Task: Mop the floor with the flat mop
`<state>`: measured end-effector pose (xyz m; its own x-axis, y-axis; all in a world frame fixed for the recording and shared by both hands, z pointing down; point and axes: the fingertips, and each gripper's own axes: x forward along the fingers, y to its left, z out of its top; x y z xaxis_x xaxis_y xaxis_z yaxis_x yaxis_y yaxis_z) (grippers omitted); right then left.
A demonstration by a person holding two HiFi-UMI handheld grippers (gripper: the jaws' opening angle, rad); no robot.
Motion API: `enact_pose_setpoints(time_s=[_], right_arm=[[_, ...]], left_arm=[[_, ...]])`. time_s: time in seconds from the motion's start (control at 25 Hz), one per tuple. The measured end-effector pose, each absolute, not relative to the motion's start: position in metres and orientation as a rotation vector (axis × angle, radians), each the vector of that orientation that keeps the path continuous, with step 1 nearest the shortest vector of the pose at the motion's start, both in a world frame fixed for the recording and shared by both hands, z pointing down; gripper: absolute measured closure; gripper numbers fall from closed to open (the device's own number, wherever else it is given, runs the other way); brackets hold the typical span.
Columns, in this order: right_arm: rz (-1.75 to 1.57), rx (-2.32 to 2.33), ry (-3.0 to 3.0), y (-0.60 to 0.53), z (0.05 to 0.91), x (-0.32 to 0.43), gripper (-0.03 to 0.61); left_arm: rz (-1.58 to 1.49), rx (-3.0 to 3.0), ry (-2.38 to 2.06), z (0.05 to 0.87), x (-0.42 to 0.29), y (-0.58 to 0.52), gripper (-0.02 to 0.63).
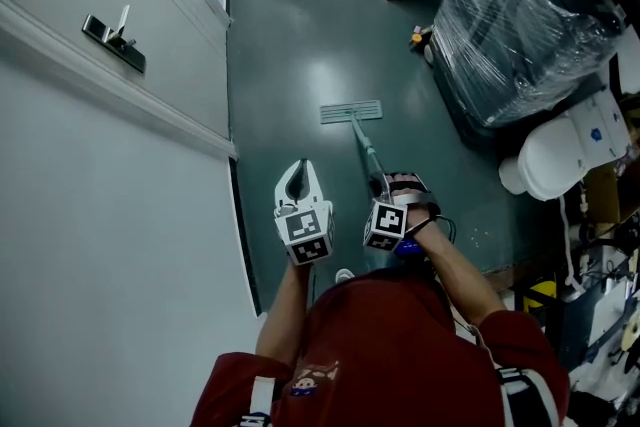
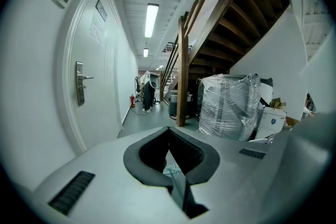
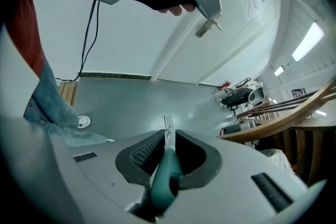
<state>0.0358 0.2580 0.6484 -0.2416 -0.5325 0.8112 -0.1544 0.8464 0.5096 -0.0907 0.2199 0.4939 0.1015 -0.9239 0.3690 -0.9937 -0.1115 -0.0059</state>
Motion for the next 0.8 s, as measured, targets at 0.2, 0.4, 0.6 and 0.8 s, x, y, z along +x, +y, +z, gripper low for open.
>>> enact_pose_setpoints(time_s=[0.2,0.4,0.6,0.8], right_arm=[[-0.394,0.493,-1.833,0.216,0.642,0.049,0.508],[-0.42,0.488,-1.827,0.173,0.639,0.068,0.508],[-0.457,0.478,-1.839,0.136,0.642,0.078,0.508],[-0.471,0.471,-1.838,0.102,0.642,0.071,0.508]], left_arm=[[0.396,2.126,-1.936,0.481,-0.065,0.178,0.598],[0.422,2.098,-1.957,0.487,-0.047,0.145,0.598],[0.407,2.075,-1.991,0.489,-0.035,0.113,0.598],[0.39,2.064,-1.985,0.489,-0.038,0.079,0.598]])
